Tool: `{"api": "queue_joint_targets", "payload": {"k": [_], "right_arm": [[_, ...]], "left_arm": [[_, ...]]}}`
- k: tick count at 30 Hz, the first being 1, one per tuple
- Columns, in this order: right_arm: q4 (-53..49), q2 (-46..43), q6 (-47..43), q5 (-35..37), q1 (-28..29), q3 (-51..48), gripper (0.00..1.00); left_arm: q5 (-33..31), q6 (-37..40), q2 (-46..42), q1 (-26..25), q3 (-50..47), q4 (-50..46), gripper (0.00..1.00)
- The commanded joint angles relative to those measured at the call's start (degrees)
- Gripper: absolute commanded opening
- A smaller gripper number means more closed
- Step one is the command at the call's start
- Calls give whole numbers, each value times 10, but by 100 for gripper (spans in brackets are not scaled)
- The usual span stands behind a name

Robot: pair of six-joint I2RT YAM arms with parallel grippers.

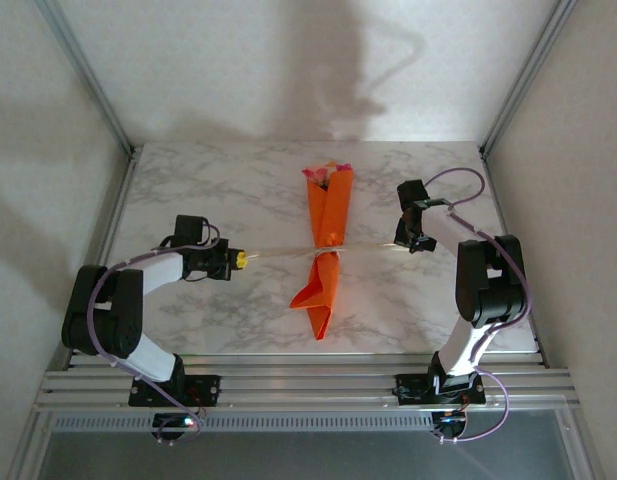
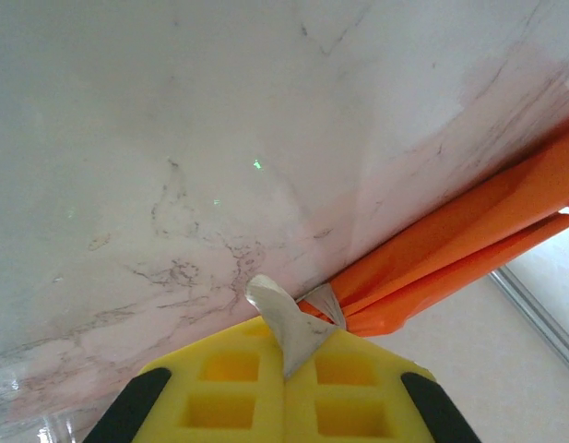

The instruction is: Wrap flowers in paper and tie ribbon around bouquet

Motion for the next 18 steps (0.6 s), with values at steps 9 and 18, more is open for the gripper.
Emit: {"api": "queue_joint_targets", "payload": {"k": [9,18], "right_arm": [[-15,-7,7,64,-27,-3,0],[-16,-7,9,59,-31,0,0]], "left_arm": [[-30,25,-13,30,8,-50,0],[-31,30,-12,30,14,-57,0]]}}
